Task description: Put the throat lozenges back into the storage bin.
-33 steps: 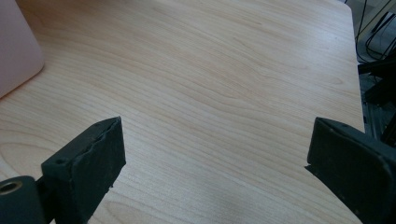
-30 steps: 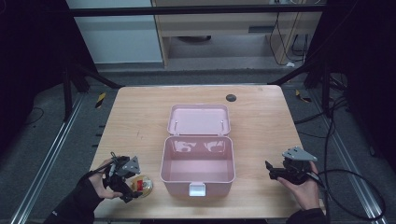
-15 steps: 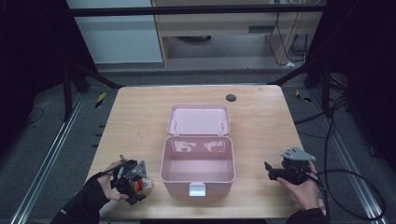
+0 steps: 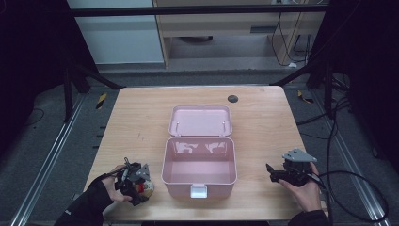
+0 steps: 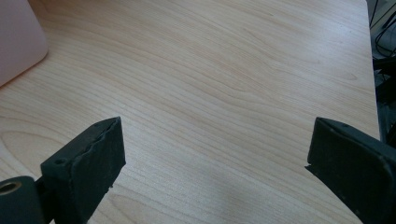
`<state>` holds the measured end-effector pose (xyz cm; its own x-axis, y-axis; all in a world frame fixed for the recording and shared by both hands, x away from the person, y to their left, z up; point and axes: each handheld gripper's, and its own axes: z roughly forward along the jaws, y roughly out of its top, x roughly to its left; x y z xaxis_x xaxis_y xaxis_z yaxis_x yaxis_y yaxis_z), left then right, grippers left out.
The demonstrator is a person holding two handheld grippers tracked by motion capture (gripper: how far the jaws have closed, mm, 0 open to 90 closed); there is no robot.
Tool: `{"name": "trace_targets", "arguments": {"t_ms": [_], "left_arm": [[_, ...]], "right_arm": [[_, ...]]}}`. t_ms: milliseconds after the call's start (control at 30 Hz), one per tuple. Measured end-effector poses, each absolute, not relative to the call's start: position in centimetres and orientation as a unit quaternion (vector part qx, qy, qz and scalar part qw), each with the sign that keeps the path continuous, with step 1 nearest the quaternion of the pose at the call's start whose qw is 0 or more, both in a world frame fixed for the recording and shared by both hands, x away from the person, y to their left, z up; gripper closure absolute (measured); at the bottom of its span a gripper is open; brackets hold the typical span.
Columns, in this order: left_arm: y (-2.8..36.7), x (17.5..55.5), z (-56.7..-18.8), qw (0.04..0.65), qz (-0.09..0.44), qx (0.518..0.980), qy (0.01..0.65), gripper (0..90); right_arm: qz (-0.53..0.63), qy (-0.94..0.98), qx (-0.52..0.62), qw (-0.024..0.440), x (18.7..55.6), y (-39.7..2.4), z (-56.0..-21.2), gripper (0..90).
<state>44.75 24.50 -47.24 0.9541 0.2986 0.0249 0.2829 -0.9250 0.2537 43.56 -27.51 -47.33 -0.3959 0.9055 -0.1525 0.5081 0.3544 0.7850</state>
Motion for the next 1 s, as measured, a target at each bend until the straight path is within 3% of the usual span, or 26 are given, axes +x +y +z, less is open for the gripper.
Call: {"name": "trace_targets", "arguments": {"t_ms": [333,1000], "left_arm": [[24.6,44.8,-46.4,0.129,0.025,0.980,0.148,19.5],[25.4,44.6,-38.1,0.176,0.069,0.972,0.138,19.6]], "right_arm": [[0.332,0.768,0.460,0.298,43.6,-27.5,-47.3,4.4],[0.331,0.769,0.459,0.295,43.6,-27.4,-47.5,4.5]]}}
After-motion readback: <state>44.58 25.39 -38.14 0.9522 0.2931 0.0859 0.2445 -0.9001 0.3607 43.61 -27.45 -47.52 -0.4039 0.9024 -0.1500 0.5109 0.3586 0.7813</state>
